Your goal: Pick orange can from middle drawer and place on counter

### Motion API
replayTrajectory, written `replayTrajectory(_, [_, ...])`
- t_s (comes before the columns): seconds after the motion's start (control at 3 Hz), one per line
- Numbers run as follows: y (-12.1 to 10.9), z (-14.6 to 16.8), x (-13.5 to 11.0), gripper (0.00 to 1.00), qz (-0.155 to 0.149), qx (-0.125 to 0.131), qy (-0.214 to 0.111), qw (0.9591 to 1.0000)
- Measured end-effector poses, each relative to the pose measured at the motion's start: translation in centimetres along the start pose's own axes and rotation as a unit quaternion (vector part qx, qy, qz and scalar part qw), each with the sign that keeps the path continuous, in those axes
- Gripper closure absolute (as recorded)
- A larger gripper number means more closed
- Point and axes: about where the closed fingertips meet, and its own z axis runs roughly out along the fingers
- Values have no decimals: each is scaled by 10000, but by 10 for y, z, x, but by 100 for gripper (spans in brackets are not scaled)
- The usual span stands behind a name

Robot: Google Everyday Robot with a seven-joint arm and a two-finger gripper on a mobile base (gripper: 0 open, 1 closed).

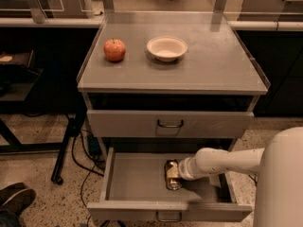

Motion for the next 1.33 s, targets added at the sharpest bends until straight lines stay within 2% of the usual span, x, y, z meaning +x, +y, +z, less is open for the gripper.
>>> replayTrajectory(0.33, [-13,-42,18,100,192,-80,-303,9993])
replayTrajectory(0.67, [-32,-81,29,100,380,35,-529,9979])
replayTrajectory(1.0, [-35,-94,24,100,502,52,-581,9970])
replayTrajectory(1.33, [-45,-141,11,100,685,260,-737,9946])
